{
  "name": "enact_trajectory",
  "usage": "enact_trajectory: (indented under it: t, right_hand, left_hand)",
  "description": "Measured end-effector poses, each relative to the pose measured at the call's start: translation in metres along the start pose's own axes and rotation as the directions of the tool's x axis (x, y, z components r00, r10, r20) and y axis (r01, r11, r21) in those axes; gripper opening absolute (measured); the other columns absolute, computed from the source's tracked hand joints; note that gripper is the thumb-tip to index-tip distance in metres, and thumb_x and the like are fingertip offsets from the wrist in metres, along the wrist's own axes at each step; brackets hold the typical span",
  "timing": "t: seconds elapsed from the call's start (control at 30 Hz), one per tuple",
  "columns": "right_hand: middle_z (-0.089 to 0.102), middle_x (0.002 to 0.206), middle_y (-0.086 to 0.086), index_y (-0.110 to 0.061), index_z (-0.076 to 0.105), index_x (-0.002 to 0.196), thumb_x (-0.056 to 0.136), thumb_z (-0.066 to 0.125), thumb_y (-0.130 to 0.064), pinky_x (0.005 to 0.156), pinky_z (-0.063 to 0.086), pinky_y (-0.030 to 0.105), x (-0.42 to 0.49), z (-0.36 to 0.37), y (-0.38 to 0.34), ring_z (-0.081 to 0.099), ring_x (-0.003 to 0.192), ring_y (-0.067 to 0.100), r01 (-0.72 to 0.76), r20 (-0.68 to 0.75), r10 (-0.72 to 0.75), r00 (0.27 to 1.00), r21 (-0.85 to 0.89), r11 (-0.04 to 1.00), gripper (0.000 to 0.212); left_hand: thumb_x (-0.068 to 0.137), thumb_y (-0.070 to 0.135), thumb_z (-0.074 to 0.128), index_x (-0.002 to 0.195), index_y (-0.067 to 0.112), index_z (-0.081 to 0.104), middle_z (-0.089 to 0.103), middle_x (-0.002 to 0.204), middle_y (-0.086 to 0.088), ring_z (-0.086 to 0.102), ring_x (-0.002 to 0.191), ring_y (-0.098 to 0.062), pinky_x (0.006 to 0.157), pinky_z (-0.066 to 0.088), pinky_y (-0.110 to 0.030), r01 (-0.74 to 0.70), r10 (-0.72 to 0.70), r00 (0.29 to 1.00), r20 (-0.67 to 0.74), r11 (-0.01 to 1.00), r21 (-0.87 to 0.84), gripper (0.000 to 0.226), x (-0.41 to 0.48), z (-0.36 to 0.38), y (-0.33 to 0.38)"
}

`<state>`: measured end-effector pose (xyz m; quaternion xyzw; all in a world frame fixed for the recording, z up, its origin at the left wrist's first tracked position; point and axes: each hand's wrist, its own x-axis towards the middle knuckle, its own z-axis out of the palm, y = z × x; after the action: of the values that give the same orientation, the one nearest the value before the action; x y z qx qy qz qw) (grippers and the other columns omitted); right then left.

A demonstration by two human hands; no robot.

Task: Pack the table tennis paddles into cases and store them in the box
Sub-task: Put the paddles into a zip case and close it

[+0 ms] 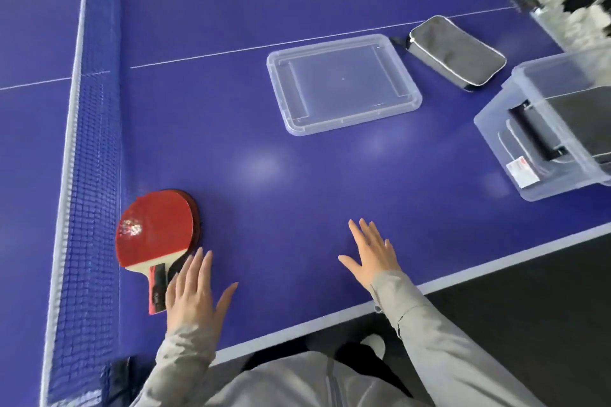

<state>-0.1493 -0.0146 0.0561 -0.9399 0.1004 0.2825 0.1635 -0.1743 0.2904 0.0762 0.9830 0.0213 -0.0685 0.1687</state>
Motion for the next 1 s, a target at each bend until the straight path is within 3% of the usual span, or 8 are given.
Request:
enact_trajectory:
  t: [0.13,0.23,0.33,0.53,0.67,0.8,0.93,1.0]
  right_hand:
    - [-0.003,0.161,-0.002,-0.027,0.004,0.151,0.096,0.043,-0.044,0.118,0.011,0.042,-0.031,-0.028,0.08,-0.005,0.148,0.017,-0.03,-0.087,0.041,0.995,0.126,0.992,0.069]
    - [0.0,0.161,-0.001,-0.026,0.007,0.151,0.096,0.045,-0.042,0.118,0.014,0.042,-0.058,-0.049,0.148,-0.003,0.148,0.017,-0.065,-0.136,0.09,0.987,0.174,0.983,0.069]
    - [0.004,0.161,0.0,-0.025,0.011,0.151,0.096,0.048,-0.038,0.119,0.017,0.041,-0.085,-0.069,0.211,-0.001,0.148,0.018,-0.115,-0.201,0.17,0.965,0.259,0.959,0.068]
    - [0.008,0.16,0.001,-0.024,0.013,0.151,0.096,0.049,-0.036,0.119,0.019,0.043,-0.117,-0.112,0.304,0.002,0.148,0.017,-0.149,-0.312,0.266,0.912,0.352,0.924,0.067]
    - [0.013,0.159,0.0,-0.024,0.014,0.15,0.096,0.048,-0.035,0.118,0.02,0.038,-0.104,-0.163,0.345,0.005,0.148,0.016,-0.084,-0.397,0.244,0.885,0.379,0.922,0.065]
    - [0.025,0.156,0.001,-0.02,0.022,0.149,0.096,0.049,-0.03,0.113,0.022,0.037,-0.07,-0.228,0.379,0.015,0.146,0.017,0.015,-0.542,0.147,0.828,0.284,0.959,0.06]
    - [0.023,0.157,0.002,-0.02,0.023,0.149,0.097,0.049,-0.029,0.115,0.016,0.034,-0.034,-0.277,0.396,0.012,0.146,0.018,0.056,-0.571,0.082,0.817,0.221,0.974,0.059]
    - [0.022,0.157,0.005,-0.018,0.022,0.149,0.097,0.048,-0.029,0.116,0.017,0.036,0.008,-0.326,0.415,0.013,0.146,0.02,0.055,-0.533,0.042,0.845,0.165,0.985,0.06]
  left_hand:
    - [0.081,0.076,0.002,0.134,0.003,0.05,0.049,0.14,-0.013,0.045,0.13,-0.033,0.107,0.033,-0.049,-0.182,0.178,0.98,0.089,0.982,0.043,0.102,0.015,0.027,0.097]
    - [0.082,0.073,0.017,0.141,0.008,0.04,0.037,0.149,-0.008,0.034,0.139,-0.027,0.114,0.02,-0.043,-0.304,0.298,0.95,0.091,0.951,0.054,0.09,0.018,0.061,0.178]
    - [0.089,0.061,0.038,0.149,0.017,0.02,0.016,0.158,0.001,0.013,0.146,-0.016,0.118,0.003,-0.035,-0.418,0.395,0.902,0.174,0.9,0.125,0.076,0.021,0.095,0.258]
    - [0.091,0.063,0.029,0.15,0.023,0.006,0.004,0.159,0.007,0.001,0.146,-0.011,0.118,-0.003,-0.036,-0.554,0.523,0.832,0.186,0.804,0.216,0.076,0.029,0.124,0.392]
    - [0.091,0.062,0.029,0.15,0.022,0.011,0.007,0.159,0.007,0.004,0.146,-0.012,0.118,-0.002,-0.037,-0.58,0.559,0.815,0.153,0.78,0.235,0.073,0.058,0.122,0.455]
    - [0.092,0.06,0.03,0.15,0.019,0.013,0.009,0.159,0.005,0.006,0.146,-0.014,0.119,0.001,-0.039,-0.567,0.563,0.822,0.091,0.79,0.234,0.072,0.106,0.122,0.505]
    - [0.093,0.058,0.032,0.15,0.019,0.015,0.009,0.159,0.004,0.007,0.146,-0.014,0.119,0.002,-0.04,-0.519,0.52,0.852,0.062,0.824,0.227,0.071,0.147,0.122,0.536]
    - [0.092,0.058,0.032,0.15,0.019,0.015,0.01,0.159,0.004,0.008,0.146,-0.015,0.119,0.004,-0.04,-0.436,0.438,0.899,0.029,0.883,0.173,0.071,0.186,0.124,0.57]
